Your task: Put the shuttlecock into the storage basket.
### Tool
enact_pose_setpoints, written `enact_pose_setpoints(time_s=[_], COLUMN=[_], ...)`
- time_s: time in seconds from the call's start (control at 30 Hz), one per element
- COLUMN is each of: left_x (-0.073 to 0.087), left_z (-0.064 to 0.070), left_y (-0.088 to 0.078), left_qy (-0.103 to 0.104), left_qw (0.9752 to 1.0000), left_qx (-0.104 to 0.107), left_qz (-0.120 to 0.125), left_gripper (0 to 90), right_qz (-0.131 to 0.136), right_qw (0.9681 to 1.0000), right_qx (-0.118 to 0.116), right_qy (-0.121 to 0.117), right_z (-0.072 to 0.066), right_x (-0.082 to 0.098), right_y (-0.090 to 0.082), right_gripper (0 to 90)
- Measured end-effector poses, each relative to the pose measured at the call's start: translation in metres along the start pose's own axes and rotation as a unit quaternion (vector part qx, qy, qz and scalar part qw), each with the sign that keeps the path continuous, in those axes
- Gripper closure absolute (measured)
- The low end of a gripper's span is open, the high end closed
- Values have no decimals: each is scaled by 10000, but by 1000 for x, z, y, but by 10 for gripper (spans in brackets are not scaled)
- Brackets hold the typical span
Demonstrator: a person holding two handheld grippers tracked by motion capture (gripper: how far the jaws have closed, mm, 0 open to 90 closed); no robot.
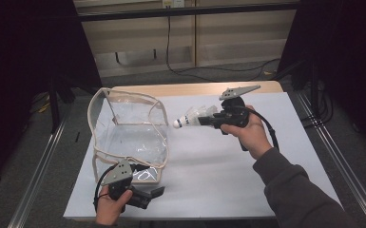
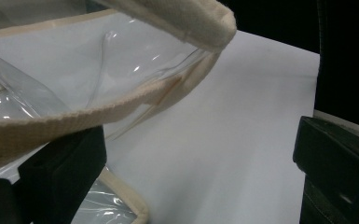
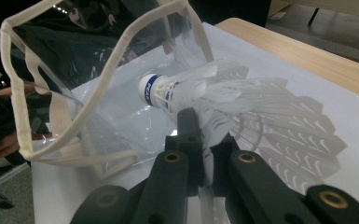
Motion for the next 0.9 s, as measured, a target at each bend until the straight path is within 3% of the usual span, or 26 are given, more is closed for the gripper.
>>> enact_pose_setpoints(time_s=[0.9], left_x=[1], left_z=[1], left_y=[-1], left_qy=[-5], left_qw=[10000], left_qx=[13], left_qz=[9], left_gripper=[29], right_qz=[137], right_qw=[9998], right_qx=[-86], right_qy=[-65], right_z=[-15], right_x=[-29], right_y=[1], right_gripper=[875])
Point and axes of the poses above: each handheld gripper's, and its own axes: y roughly forward along the jaws, x roughly out of its underside, z roughly to its right, the point moved 7 cm from there along y, roughly forward along the jaws, and after that the axes turned 3 degrees about -z, right-handed, at the moved point
